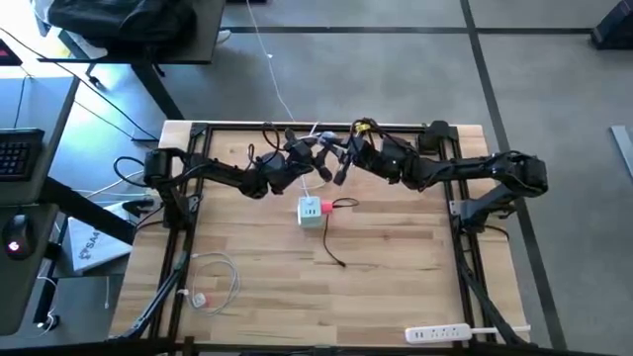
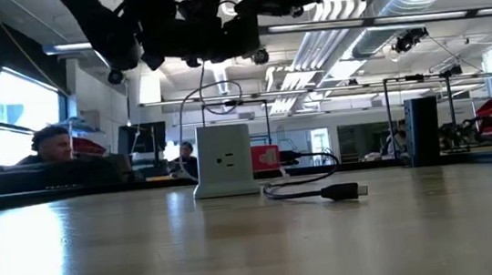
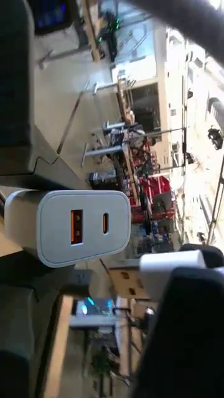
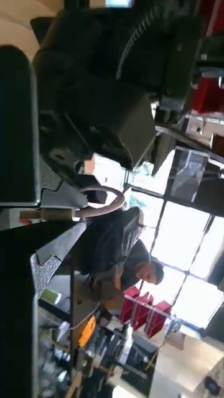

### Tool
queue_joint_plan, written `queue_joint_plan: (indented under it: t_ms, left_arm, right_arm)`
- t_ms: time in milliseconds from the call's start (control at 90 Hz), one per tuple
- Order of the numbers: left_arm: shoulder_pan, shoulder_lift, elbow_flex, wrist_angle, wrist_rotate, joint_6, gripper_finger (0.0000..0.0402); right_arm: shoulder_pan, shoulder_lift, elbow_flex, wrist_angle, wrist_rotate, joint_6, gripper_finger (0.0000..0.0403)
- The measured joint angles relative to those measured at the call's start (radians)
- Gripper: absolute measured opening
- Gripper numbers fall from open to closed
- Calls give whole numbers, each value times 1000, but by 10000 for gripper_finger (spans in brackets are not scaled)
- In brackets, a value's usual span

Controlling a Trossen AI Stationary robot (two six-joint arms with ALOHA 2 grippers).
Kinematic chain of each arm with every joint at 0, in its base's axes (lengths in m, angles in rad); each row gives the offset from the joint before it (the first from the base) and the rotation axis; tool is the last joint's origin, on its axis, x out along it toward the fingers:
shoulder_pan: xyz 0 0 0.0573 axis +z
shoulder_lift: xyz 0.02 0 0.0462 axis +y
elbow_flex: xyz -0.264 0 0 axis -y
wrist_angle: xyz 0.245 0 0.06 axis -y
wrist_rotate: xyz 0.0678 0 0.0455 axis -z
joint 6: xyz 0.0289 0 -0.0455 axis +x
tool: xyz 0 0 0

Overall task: Insert USB
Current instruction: Insert the light pink charger cable into the white charger adapter

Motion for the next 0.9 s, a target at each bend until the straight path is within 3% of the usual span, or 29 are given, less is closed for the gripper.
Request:
queue_joint_plan:
  t_ms: [200, 367, 622, 900]
  left_arm:
    - [12, 0, -6, 4, 27, -16, 101]
    - [7, 17, -6, 28, 87, -15, 101]
    - [4, 84, 8, 106, 50, 11, 101]
    - [4, 100, 22, 109, -2, 39, 101]
  right_arm:
    - [0, 0, 102, -171, 3, 26, 0]
    - [-11, 0, 132, -192, -44, 58, 0]
    - [-38, 33, 133, -240, -81, 139, 0]
    - [-40, 74, 132, -237, -48, 78, 0]
